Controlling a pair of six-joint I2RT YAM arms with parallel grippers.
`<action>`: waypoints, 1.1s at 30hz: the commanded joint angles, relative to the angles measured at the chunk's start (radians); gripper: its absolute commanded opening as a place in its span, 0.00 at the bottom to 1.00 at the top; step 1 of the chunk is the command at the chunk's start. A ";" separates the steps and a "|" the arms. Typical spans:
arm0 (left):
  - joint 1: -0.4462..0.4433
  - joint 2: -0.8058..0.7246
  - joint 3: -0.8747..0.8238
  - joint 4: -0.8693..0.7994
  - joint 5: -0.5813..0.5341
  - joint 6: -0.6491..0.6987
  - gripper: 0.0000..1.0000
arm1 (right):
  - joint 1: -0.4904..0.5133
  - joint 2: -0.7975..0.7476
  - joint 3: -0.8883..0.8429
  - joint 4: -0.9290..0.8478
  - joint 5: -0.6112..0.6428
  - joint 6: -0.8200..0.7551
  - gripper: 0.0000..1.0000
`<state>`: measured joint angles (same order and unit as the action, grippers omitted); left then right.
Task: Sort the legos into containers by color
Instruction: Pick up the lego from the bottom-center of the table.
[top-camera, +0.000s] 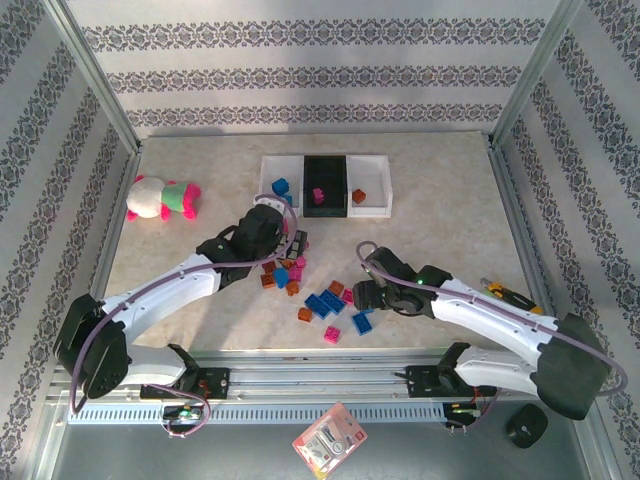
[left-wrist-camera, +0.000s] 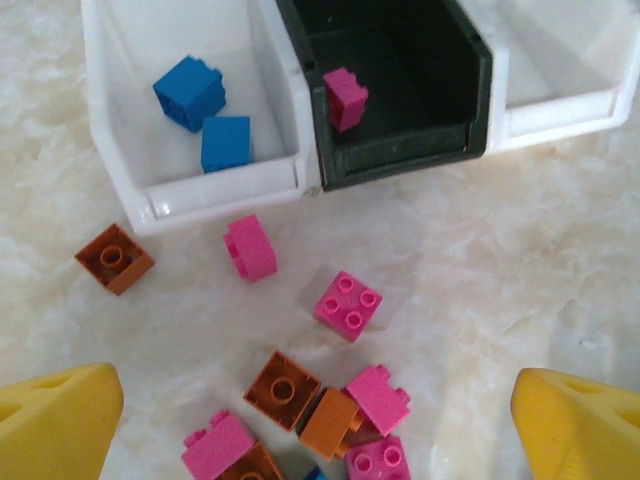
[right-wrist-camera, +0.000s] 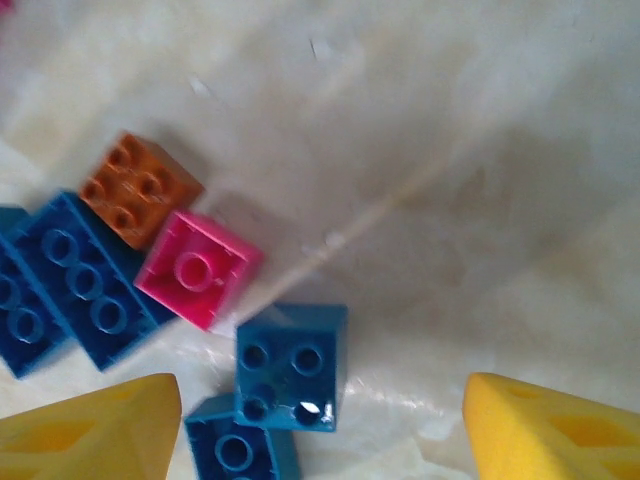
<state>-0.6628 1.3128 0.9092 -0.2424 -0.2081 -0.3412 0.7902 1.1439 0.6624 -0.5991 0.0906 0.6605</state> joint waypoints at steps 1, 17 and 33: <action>-0.016 -0.011 -0.018 0.009 -0.028 -0.059 0.99 | 0.009 0.041 -0.012 -0.015 -0.025 0.076 0.69; -0.028 0.001 -0.043 -0.013 -0.041 -0.084 0.99 | 0.007 0.206 0.023 0.055 -0.058 0.067 0.51; -0.027 -0.141 -0.140 -0.057 -0.119 -0.163 0.99 | 0.000 0.245 0.330 0.082 0.029 -0.109 0.24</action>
<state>-0.6800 1.2232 0.7952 -0.2554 -0.2806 -0.4465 0.7895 1.3499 0.8997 -0.5709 0.0700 0.6327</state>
